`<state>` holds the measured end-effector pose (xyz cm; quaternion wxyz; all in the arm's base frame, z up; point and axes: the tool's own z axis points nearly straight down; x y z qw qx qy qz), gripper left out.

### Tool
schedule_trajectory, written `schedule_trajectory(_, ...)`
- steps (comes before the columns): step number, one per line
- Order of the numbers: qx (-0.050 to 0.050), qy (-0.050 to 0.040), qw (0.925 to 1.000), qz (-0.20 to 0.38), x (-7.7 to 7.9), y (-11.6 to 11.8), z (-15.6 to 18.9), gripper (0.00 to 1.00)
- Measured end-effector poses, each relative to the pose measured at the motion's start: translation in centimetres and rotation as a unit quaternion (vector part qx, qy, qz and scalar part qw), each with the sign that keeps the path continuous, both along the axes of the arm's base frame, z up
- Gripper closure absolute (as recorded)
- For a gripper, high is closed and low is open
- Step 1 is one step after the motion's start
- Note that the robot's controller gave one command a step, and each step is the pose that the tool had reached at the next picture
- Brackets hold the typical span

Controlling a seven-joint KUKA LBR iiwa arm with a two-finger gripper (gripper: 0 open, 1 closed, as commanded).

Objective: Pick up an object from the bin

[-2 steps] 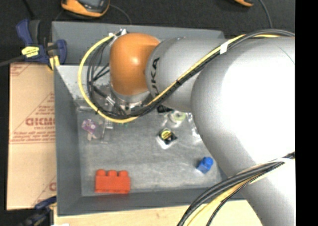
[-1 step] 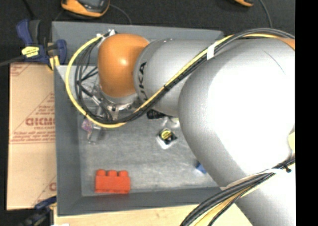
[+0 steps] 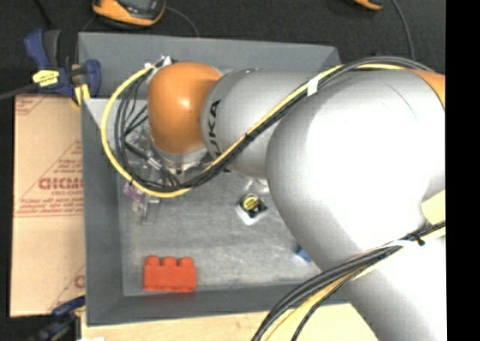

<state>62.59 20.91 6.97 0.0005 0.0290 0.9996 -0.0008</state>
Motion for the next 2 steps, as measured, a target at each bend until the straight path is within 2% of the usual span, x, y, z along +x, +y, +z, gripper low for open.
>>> schedule_trajectory(1,0.001,-0.0013,1.0000,-0.001,0.12,-0.03,0.11,0.00)
schedule_trajectory(2,0.001,-0.0012,1.0000,-0.002,0.12,-0.02,0.11,1.00)
